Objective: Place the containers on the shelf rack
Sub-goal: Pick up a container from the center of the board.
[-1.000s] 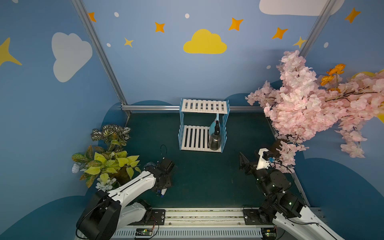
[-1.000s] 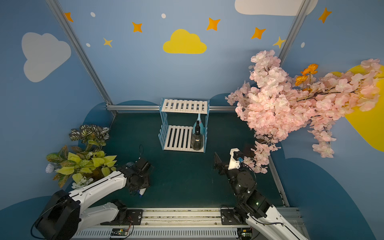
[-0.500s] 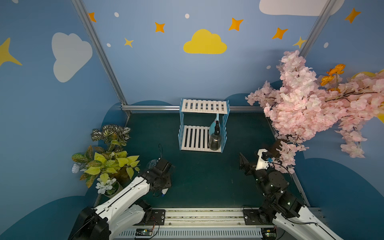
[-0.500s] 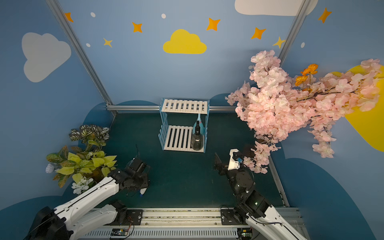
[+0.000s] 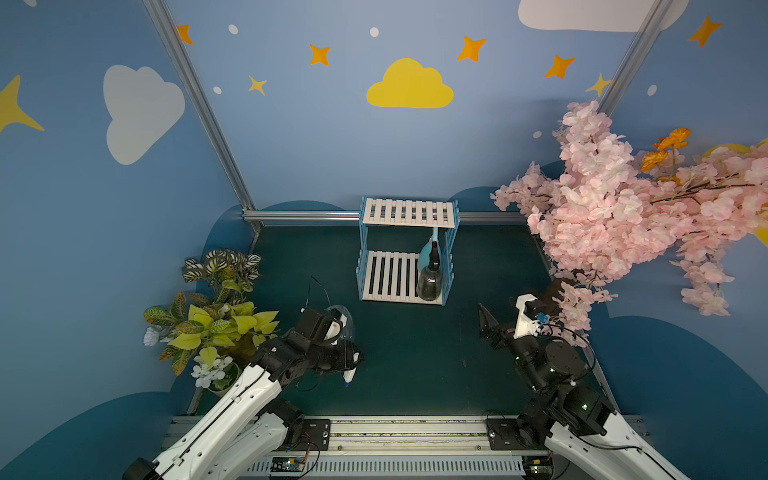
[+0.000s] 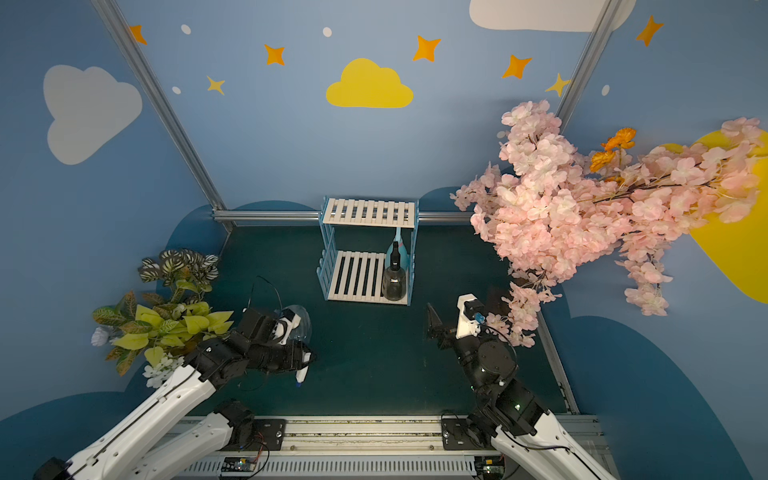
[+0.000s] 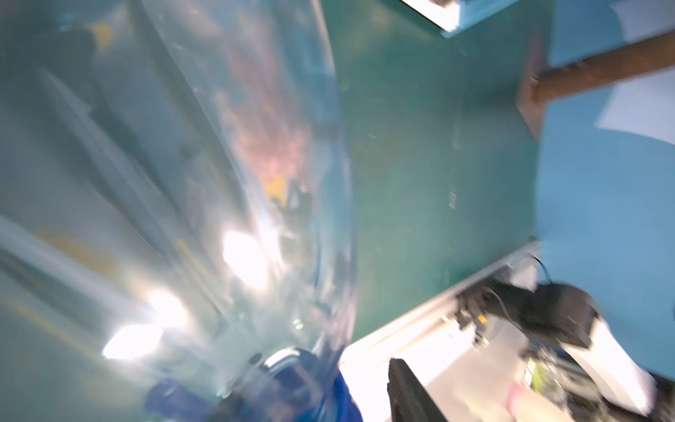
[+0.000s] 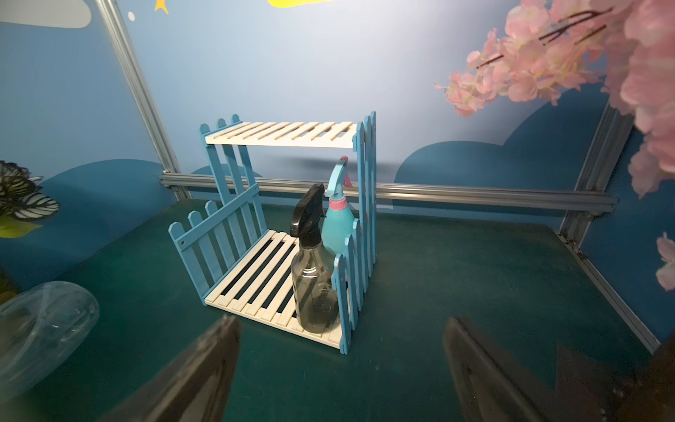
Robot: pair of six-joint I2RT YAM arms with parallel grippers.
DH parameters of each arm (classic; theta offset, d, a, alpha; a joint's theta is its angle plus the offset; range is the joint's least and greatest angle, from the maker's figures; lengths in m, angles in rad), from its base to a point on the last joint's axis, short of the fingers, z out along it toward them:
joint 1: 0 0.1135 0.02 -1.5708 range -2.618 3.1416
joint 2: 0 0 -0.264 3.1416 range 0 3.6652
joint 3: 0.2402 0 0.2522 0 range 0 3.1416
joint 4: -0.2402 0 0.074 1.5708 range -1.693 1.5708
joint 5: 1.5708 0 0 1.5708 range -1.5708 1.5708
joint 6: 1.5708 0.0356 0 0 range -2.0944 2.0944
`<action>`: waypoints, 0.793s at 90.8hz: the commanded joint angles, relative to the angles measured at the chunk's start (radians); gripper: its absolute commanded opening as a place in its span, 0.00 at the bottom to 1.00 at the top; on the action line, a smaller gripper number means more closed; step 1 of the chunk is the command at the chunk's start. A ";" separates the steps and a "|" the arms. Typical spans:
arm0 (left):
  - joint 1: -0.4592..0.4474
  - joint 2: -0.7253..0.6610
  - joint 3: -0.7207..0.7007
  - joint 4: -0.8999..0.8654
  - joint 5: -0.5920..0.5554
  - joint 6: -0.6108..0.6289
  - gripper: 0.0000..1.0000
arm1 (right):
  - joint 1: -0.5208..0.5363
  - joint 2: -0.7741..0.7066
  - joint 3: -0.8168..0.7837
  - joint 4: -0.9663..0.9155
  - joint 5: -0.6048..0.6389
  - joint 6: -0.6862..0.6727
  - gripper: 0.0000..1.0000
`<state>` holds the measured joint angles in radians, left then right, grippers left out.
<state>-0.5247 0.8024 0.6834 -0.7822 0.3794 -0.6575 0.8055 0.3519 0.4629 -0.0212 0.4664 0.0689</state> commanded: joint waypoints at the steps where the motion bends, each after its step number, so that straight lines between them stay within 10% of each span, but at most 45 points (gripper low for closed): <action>1: -0.003 -0.015 0.038 -0.057 0.208 0.041 0.37 | -0.005 0.032 0.036 0.006 -0.133 -0.088 0.94; 29: -0.063 0.040 0.112 -0.056 0.434 0.105 0.37 | 0.031 0.208 0.044 0.157 -0.736 -0.268 0.93; 72: -0.146 0.217 0.213 -0.049 0.623 0.222 0.40 | 0.455 0.511 0.173 0.067 -0.709 -0.651 0.77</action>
<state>-0.6643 1.0073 0.8688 -0.8295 0.9302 -0.4839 1.2205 0.8165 0.5907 0.0555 -0.2543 -0.4725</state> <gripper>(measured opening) 0.497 0.793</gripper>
